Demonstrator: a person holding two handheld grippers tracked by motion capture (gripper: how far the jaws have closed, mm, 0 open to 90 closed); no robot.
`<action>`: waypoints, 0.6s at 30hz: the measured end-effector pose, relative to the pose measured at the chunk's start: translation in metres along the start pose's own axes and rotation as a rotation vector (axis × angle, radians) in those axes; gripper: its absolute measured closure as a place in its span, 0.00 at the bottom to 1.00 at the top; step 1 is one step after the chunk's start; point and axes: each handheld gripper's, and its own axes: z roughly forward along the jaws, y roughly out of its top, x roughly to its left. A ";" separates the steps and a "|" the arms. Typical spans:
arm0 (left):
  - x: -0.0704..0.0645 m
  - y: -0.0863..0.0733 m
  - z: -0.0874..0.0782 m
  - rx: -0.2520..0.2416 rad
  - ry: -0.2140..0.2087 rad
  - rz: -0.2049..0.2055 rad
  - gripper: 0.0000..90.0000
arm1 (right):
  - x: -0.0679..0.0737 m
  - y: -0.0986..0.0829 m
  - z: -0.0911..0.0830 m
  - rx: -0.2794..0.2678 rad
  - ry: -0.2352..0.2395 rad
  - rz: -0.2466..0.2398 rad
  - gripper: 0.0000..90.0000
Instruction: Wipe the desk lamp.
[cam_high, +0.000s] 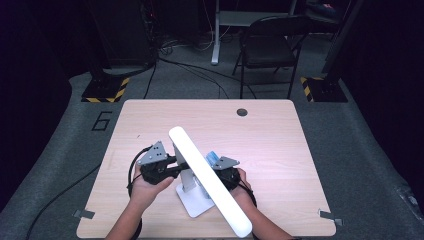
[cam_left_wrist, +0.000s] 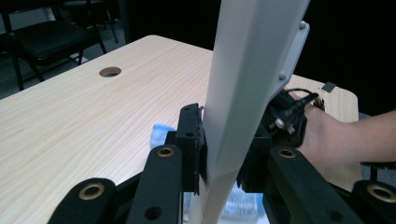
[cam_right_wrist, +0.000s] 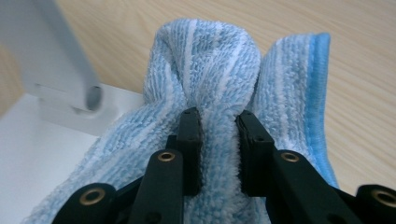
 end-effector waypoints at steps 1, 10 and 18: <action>0.000 0.000 0.000 0.000 0.001 -0.001 0.83 | -0.003 -0.001 -0.001 -0.002 -0.005 0.006 0.81; 0.002 -0.003 0.003 0.002 -0.010 -0.044 0.80 | -0.048 -0.013 -0.010 0.076 -0.151 0.105 0.80; 0.004 -0.010 0.012 0.049 0.002 -0.016 0.81 | -0.079 -0.013 -0.024 0.051 -0.154 0.125 0.76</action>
